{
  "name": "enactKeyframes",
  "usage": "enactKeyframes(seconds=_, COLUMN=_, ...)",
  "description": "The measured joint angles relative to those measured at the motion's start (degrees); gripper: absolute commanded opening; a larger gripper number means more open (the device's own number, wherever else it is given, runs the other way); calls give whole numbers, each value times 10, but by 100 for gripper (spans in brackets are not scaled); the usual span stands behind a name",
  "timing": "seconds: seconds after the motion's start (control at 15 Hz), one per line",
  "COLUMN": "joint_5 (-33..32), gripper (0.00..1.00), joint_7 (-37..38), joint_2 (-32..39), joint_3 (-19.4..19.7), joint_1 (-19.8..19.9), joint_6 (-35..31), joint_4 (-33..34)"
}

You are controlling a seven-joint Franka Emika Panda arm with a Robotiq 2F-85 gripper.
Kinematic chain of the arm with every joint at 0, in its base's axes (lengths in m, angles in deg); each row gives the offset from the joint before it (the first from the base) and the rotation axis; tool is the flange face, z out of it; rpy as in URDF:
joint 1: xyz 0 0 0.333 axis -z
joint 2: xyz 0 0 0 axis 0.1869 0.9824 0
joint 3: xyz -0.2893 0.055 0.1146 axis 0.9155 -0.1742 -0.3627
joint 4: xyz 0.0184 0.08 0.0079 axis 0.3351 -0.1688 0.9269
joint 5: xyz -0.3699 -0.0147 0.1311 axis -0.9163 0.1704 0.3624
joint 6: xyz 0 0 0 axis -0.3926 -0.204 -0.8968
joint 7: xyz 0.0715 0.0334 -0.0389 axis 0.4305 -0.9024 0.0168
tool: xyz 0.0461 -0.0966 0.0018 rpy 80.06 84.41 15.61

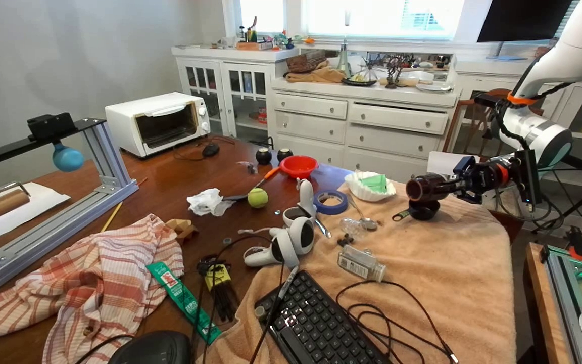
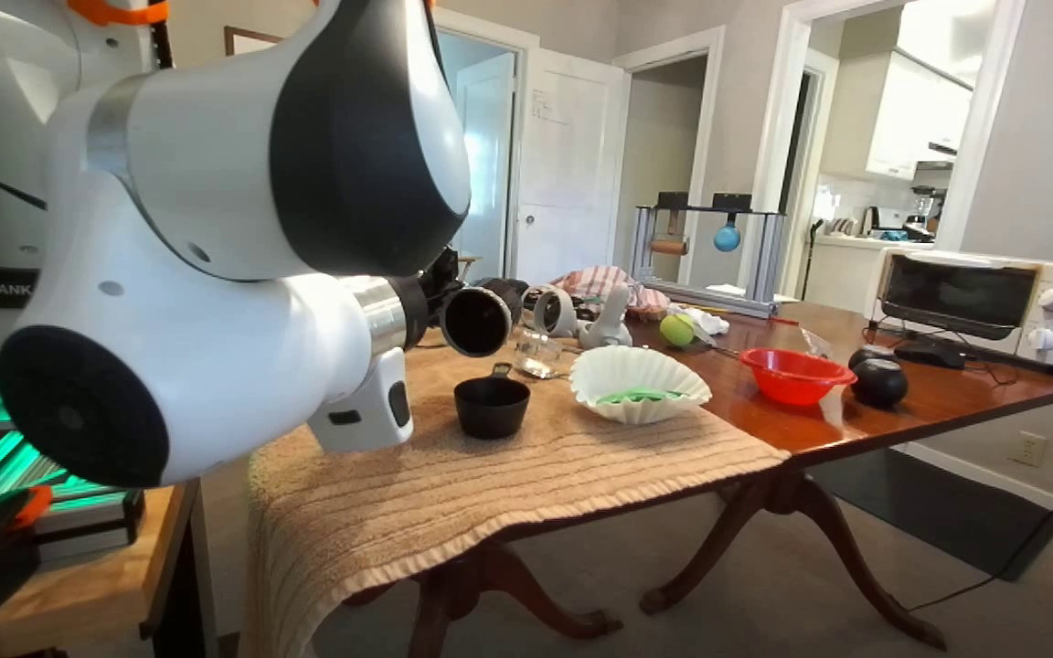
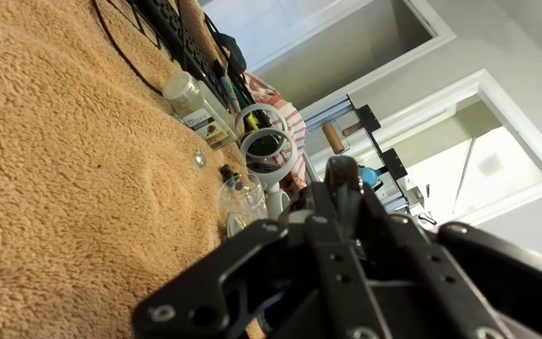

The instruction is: Pour the contents in the brown mug into the black measuring cup.

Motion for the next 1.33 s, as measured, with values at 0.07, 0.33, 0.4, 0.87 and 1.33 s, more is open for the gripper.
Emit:
enactKeyframes(seconds=0.07, joint_5=0, gripper=18, joint_7=0, joint_2=0, joint_3=0, joint_1=0, joint_6=0, joint_4=0)
enactKeyframes(seconds=0.33, joint_5=0, gripper=18, joint_7=0, joint_2=0, joint_3=0, joint_1=0, joint_6=0, joint_4=0)
enactKeyframes(seconds=0.4, joint_5=0, gripper=18, joint_7=0, joint_2=0, joint_3=0, joint_1=0, joint_6=0, joint_4=0)
enactKeyframes(seconds=0.87, joint_5=0, gripper=4, joint_7=0, joint_2=0, joint_3=0, joint_1=0, joint_6=-3, joint_4=0)
enactKeyframes(seconds=1.33, joint_5=0, gripper=4, joint_7=-1, joint_2=1, joint_3=-8, joint_1=0, joint_6=-3, joint_4=3)
